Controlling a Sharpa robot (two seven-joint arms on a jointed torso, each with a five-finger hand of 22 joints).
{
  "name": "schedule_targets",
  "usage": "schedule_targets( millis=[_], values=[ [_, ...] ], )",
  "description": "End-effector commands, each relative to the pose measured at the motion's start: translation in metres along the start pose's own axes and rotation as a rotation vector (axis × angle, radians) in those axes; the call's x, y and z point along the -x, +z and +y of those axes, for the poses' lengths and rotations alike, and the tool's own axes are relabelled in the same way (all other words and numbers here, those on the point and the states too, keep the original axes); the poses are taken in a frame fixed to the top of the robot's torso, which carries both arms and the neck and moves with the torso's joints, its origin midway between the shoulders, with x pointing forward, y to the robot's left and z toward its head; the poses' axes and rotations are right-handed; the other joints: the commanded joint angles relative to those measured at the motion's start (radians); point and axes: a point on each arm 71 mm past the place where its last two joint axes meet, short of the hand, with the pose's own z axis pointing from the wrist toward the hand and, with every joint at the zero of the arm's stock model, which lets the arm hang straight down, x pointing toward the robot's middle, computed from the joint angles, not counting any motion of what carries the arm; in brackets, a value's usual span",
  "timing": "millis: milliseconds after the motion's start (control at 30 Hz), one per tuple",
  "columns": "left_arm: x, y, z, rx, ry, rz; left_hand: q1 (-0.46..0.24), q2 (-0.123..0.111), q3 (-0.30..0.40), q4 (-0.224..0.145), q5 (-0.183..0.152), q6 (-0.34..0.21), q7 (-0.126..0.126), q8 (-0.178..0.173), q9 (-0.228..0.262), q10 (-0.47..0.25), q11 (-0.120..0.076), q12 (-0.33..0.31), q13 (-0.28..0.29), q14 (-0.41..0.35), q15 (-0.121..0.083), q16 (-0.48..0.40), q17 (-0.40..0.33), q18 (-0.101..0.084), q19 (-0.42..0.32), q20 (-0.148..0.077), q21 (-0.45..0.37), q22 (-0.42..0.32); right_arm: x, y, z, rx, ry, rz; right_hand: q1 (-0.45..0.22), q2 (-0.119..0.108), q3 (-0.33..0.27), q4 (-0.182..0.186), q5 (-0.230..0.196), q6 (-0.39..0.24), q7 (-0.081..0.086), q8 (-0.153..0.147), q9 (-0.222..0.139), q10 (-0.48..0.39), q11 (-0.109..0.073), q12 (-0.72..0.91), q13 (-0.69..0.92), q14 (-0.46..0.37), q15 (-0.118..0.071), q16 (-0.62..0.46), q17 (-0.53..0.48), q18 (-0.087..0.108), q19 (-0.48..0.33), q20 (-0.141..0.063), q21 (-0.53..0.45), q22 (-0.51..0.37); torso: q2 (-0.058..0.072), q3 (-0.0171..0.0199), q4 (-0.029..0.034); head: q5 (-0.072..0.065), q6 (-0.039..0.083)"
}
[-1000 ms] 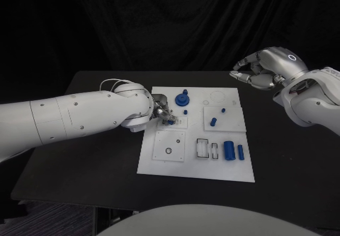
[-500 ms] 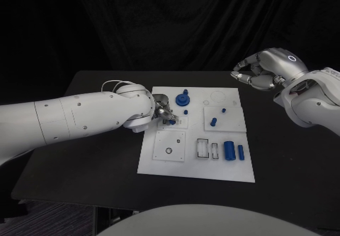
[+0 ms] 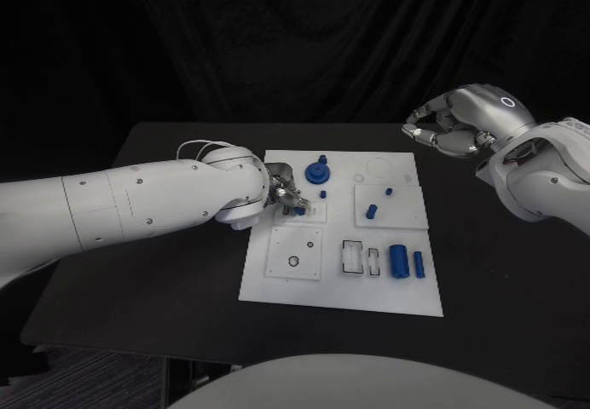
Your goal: Assemble the parts on the task board
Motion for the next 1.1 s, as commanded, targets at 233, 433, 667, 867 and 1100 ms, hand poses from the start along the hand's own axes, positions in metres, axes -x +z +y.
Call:
schedule_targets(
  millis=[233,433,667,867,1100],
  values=[
    [0.0006,-0.0021,0.0028,-0.016,-0.029,-0.032,-0.002,0.007,0.016,-0.01,0.009,0.001,-0.002,-0.001,0.002,0.106,-0.001,0.003,0.263,0.106,0.009,0.003,0.263,-0.012,-0.006,-0.003,-0.006,0.073,-0.0005,-0.0015,-0.0024,-0.023,-0.002,0.005,0.006,0.0,0.004,-0.001,0.003,0.006,-0.002,-0.007,-0.001,0.102,0.005,0.003,0.263,0.087,0.006,-0.004,0.18,0.001,0.074,0.009,-0.007,0.241,0.001,-0.0002,0.0004,-0.003,0.0],
    [0.0013,-0.0032,0.0043,-0.018,-0.036,-0.041,-0.001,0.006,0.017,-0.012,0.01,0.002,-0.003,-0.001,0.002,0.106,-0.001,0.003,0.263,0.106,0.009,0.003,0.263,-0.012,-0.005,-0.003,-0.006,0.074,-0.0005,-0.0019,-0.0031,-0.026,-0.003,0.006,0.006,0.0,0.004,-0.001,0.003,0.006,-0.002,-0.007,-0.001,0.102,0.005,0.003,0.263,0.087,0.006,-0.004,0.18,0.001,0.074,0.009,-0.007,0.241,-0.001,-0.0003,0.0004,-0.001,0.0],
    [-0.0001,-0.0024,0.0022,-0.027,-0.025,-0.025,-0.004,0.007,0.021,-0.012,0.013,0.002,-0.002,-0.003,0.002,0.106,-0.001,0.003,0.263,0.106,0.009,0.003,0.263,-0.011,-0.008,-0.003,-0.009,0.071,-0.001,-0.0011,-0.0029,-0.026,-0.003,0.009,0.007,-0.001,0.005,-0.001,0.007,0.006,-0.002,-0.007,-0.001,0.102,0.005,0.003,0.263,0.086,0.006,-0.005,0.178,0.001,0.074,0.009,-0.008,0.241,-0.001,0.0,0.0004,0.002,0.0],
    [-0.0004,-0.0018,0.0012,-0.035,-0.027,-0.028,-0.006,0.01,0.027,-0.012,0.014,0.0,-0.001,-0.006,0.002,0.106,0.0,0.003,0.263,0.106,0.01,0.003,0.263,-0.01,-0.011,-0.002,-0.013,0.067,-0.0015,-0.0008,-0.003,-0.027,-0.004,0.011,0.007,-0.001,0.005,-0.001,0.007,0.006,-0.002,-0.007,-0.001,0.102,0.005,0.003,0.263,0.086,0.006,-0.005,0.178,0.001,0.074,0.009,-0.008,0.241,-0.001,-0.0003,-0.0002,0.005,0.0],
    [-0.0012,-0.0004,0.0021,-0.038,-0.035,-0.037,-0.008,0.014,0.033,-0.012,0.014,-0.001,0.0,-0.009,0.003,0.106,0.001,0.003,0.263,0.106,0.01,0.003,0.263,-0.008,-0.015,-0.002,-0.017,0.063,-0.0021,-0.0009,-0.0027,-0.026,-0.003,0.014,0.007,-0.001,0.005,-0.001,0.007,0.006,-0.002,-0.007,-0.001,0.102,0.005,0.003,0.263,0.086,0.006,-0.005,0.178,0.001,0.074,0.009,-0.008,0.241,0.0,-0.0006,0.0,0.006,0.0]
  ],
)
